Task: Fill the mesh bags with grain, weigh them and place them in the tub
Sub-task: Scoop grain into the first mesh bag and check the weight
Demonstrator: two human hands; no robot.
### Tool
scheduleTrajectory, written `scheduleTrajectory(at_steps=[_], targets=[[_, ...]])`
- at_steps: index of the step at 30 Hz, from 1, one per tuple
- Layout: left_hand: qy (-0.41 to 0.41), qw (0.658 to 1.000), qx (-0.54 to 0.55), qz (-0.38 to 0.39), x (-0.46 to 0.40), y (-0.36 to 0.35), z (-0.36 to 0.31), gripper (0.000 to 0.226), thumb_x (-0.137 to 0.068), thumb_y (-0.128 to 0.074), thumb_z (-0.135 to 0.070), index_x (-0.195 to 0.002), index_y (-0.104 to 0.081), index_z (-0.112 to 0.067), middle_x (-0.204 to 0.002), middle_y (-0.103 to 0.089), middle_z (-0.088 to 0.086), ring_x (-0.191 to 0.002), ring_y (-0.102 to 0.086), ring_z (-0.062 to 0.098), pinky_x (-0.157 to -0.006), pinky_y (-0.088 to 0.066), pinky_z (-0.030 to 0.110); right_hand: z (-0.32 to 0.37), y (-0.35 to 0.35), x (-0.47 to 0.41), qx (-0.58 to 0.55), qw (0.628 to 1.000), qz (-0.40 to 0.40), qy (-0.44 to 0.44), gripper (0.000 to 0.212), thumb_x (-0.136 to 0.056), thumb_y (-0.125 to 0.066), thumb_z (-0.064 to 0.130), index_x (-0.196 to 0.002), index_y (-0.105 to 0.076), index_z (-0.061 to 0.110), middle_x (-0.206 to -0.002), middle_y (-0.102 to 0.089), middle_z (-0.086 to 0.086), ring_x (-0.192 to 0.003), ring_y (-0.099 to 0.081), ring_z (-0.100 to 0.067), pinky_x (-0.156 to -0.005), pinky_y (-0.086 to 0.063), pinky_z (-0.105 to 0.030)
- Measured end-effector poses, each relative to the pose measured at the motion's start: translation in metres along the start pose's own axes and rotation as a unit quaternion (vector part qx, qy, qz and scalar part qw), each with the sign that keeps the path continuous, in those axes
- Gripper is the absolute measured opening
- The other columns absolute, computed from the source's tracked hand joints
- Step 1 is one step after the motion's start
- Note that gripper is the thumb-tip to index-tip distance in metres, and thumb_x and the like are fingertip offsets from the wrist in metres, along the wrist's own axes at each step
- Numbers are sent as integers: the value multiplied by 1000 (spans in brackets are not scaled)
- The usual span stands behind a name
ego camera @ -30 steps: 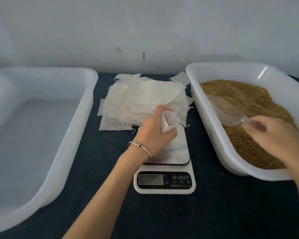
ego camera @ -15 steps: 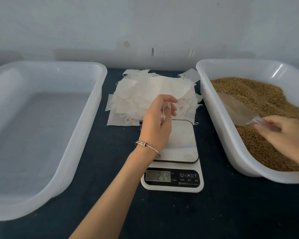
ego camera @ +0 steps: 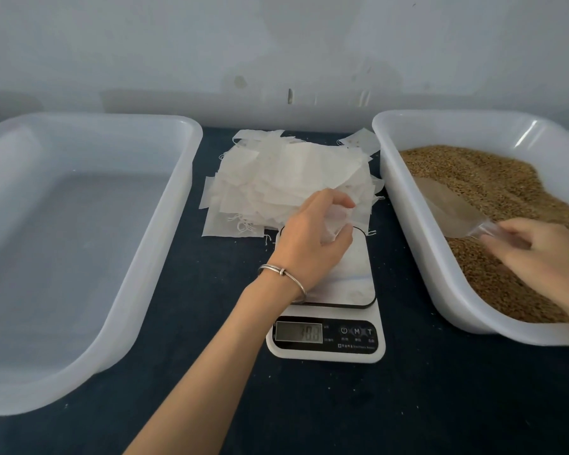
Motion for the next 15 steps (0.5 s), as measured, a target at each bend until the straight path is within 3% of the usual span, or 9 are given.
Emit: scheduleTrajectory(at_steps=[2, 4, 7, 10, 12, 15], targets=[[-24, 1000, 9, -9, 1, 2, -2, 36, -85, -70, -19, -117, -55, -13, -118, -57, -1, -103, -54, 0, -89, -34, 3, 1, 0, 0, 8, 1000, -1, 2, 20, -88, -52, 52, -97, -59, 36, -80, -65, 11, -68, -62, -14, -56, -36, -24], [-25, 997, 67, -39, 2, 9, -7, 41, -84, -67, -33, -119, -53, -16, -121, -56, -2, -114, -52, 6, -97, -35, 10, 2, 0, 0, 16, 1000, -4, 3, 21, -88, -52, 53, -97, -58, 36, -79, -63, 13, -68, -60, -12, -54, -33, -22], [-40, 960, 203, -187, 2, 25, -12, 21, -94, -46, -25, -107, -55, -10, -108, -61, 1, -105, -58, 11, -95, -43, 25, 1, 0, 1, 15, 1000, -8, -1, 22, -87, -53, 54, -99, -57, 36, -79, -59, 17, -68, -59, -10, -54, -31, -21], [-16, 909, 268, -320, 3, 45, -7, 19, -96, -37, -17, -90, -54, -13, -92, -61, 9, -89, -60, 19, -85, -49, 33, -1, 0, -1, 19, 1000, -12, 4, 20, -87, -53, 54, -98, -55, 38, -80, -58, 15, -68, -53, -5, -54, -29, -21], [6, 892, 279, -355, 7, 55, 3, 21, -95, -36, -16, -83, -54, -16, -84, -59, 10, -82, -59, 18, -80, -50, 30, -1, -1, -1, 14, 1000, -10, 7, 17, -87, -53, 55, -96, -54, 40, -79, -59, 15, -68, -54, -6, -54, -30, -22], [27, 897, 256, -359, 17, 64, 18, 24, -94, -36, -12, -79, -53, -17, -79, -59, 6, -78, -58, 17, -79, -50, 28, -4, -2, -2, 8, 1000, -10, 10, 17, -86, -53, 54, -94, -56, 40, -76, -63, 15, -64, -61, -11, -54, -34, -22]])
Point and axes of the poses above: each hand's wrist, its own x-axis away from the middle knuckle, its own y-axis out of the back of the hand, z = x × y, the point moved 1 cm from there along -x, towards the middle knuckle
